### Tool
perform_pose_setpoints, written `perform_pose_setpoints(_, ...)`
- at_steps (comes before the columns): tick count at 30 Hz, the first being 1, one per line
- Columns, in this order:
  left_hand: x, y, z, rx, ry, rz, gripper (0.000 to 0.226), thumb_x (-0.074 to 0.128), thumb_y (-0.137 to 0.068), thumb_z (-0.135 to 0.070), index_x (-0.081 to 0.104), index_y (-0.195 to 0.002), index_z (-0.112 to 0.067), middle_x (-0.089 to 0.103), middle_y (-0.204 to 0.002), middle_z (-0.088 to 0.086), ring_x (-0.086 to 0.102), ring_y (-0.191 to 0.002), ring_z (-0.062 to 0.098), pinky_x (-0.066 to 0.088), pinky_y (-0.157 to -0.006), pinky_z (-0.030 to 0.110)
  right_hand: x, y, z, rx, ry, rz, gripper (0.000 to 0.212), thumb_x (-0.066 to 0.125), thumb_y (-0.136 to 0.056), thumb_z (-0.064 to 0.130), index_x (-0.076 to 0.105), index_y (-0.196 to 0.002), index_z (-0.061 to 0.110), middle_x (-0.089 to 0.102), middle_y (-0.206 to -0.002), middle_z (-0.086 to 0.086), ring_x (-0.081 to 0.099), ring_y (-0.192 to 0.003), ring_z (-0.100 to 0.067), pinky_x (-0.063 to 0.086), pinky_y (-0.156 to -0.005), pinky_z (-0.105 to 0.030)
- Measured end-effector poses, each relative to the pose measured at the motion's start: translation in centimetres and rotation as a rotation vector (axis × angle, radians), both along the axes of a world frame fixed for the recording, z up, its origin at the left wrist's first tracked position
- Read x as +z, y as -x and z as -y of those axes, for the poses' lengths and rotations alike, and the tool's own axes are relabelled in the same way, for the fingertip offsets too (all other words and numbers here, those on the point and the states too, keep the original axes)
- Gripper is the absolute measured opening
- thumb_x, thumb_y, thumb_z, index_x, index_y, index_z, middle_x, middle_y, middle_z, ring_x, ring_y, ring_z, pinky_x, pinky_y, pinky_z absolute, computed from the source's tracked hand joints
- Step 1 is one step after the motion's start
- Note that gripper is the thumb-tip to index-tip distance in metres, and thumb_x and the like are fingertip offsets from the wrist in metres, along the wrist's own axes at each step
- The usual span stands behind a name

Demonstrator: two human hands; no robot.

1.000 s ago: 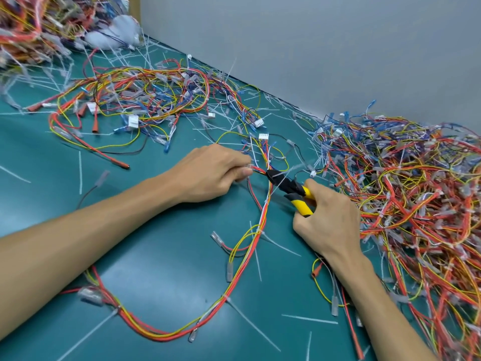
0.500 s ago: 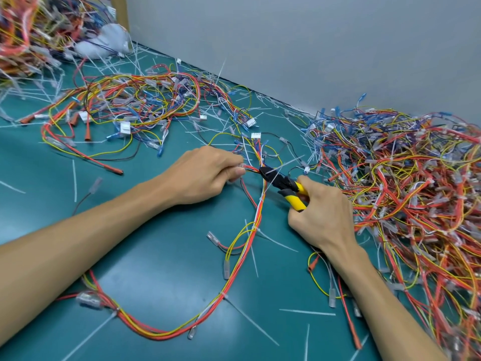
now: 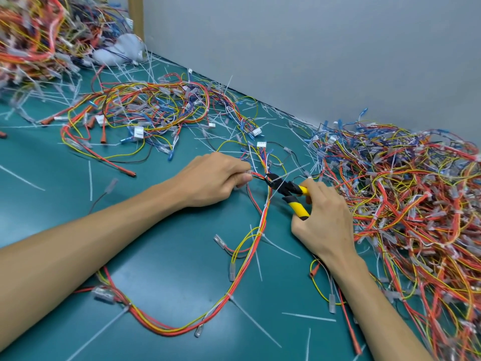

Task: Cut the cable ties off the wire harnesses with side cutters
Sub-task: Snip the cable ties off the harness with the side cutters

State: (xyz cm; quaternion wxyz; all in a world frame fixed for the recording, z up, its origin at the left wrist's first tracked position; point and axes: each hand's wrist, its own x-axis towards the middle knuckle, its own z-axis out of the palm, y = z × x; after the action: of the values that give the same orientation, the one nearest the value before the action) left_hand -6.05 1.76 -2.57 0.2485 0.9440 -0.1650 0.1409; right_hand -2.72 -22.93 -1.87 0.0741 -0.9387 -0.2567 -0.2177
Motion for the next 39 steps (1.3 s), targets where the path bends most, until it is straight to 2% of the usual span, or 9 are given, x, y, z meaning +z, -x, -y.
perform_pose_setpoints(6,0.28,0.23,-0.02,-0.005,-0.004,-0.005,0.028,0.04,-0.101,-0.033,0.044,-0.076,-0.022,0.046,-0.073,-0.007,0.045,-0.074,0.019,0.04,-0.062,0.035,0.16,0.34,-0.12,0.01,-0.044,-0.039,0.017,0.051,-0.066,0.03,0.041,-0.075,0.02,0.048,-0.064,0.002,0.043,-0.064,-0.031,0.038,-0.051,-0.035)
perform_pose_setpoints(9,0.28,0.22,0.02,-0.009,-0.01,-0.003,0.028,0.04,-0.101,-0.032,0.043,-0.075,-0.023,0.044,-0.071,-0.007,0.043,-0.074,0.018,0.037,-0.062,0.033,0.14,0.21,-0.09,-0.01,-0.015,-0.034,0.022,0.051,-0.065,0.033,0.037,-0.07,0.017,0.044,-0.055,0.001,0.042,-0.056,-0.033,0.028,-0.045,-0.03)
perform_pose_setpoints(11,0.29,0.22,0.04,-0.008,-0.01,-0.004,0.028,0.04,-0.102,-0.032,0.042,-0.075,-0.023,0.044,-0.071,-0.007,0.043,-0.074,0.018,0.038,-0.062,0.033,0.13,0.13,-0.02,-0.017,-0.001,-0.022,0.023,0.051,-0.064,0.033,0.035,-0.07,0.017,0.043,-0.053,0.001,0.042,-0.054,-0.033,0.024,-0.045,-0.028)
perform_pose_setpoints(16,0.17,0.15,0.05,0.004,-0.019,0.003,0.029,0.039,-0.102,-0.034,0.043,-0.076,-0.023,0.046,-0.072,-0.007,0.044,-0.074,0.018,0.037,-0.061,0.033,0.03,0.3,0.09,0.006,-0.014,-0.009,0.022,0.052,-0.066,0.032,0.035,-0.073,0.021,0.044,-0.059,0.004,0.042,-0.057,-0.029,0.029,-0.046,-0.03)
perform_pose_setpoints(20,0.17,0.1,-0.01,-0.001,-0.024,0.001,0.029,0.039,-0.102,-0.035,0.043,-0.076,-0.022,0.045,-0.072,-0.007,0.046,-0.074,0.019,0.039,-0.061,0.034,0.17,0.31,0.08,-0.032,0.009,-0.013,0.024,0.051,-0.064,0.035,0.036,-0.068,0.017,0.04,-0.05,0.003,0.042,-0.051,-0.032,0.032,-0.045,-0.029)
perform_pose_setpoints(25,0.18,0.12,0.01,-0.002,-0.016,-0.001,0.029,0.039,-0.102,-0.034,0.04,-0.074,-0.025,0.043,-0.069,-0.009,0.045,-0.074,0.018,0.039,-0.061,0.034,0.15,0.5,0.12,0.003,0.009,0.017,0.025,0.055,-0.066,0.033,0.033,-0.073,0.024,0.041,-0.06,0.006,0.037,-0.056,-0.026,0.019,-0.046,-0.027)
perform_pose_setpoints(33,0.18,0.06,-0.02,-0.006,-0.009,-0.012,0.03,0.04,-0.102,-0.034,0.038,-0.073,-0.025,0.043,-0.068,-0.01,0.039,-0.071,0.013,0.038,-0.06,0.033,0.13,0.15,0.2,-0.045,0.006,-0.042,0.022,0.052,-0.063,0.036,0.039,-0.068,0.018,0.039,-0.049,0.003,0.038,-0.05,-0.029,0.026,-0.045,-0.028)
perform_pose_setpoints(37,0.25,0.16,-0.03,-0.003,0.004,-0.016,0.03,0.04,-0.102,-0.034,0.038,-0.073,-0.024,0.044,-0.068,-0.009,0.037,-0.07,0.013,0.034,-0.059,0.032,0.03,0.29,0.07,-0.037,-0.008,-0.018,0.023,0.055,-0.066,0.033,0.036,-0.071,0.021,0.04,-0.056,0.005,0.036,-0.054,-0.029,0.022,-0.046,-0.029)
perform_pose_setpoints(39,0.18,0.18,-0.04,-0.005,0.008,-0.018,0.03,0.04,-0.102,-0.034,0.039,-0.073,-0.023,0.044,-0.068,-0.009,0.038,-0.07,0.013,0.035,-0.059,0.032,-0.03,0.27,0.04,-0.032,-0.021,-0.007,0.019,0.055,-0.068,0.034,0.044,-0.079,0.023,0.045,-0.066,0.007,0.042,-0.062,-0.027,0.026,-0.051,-0.03)
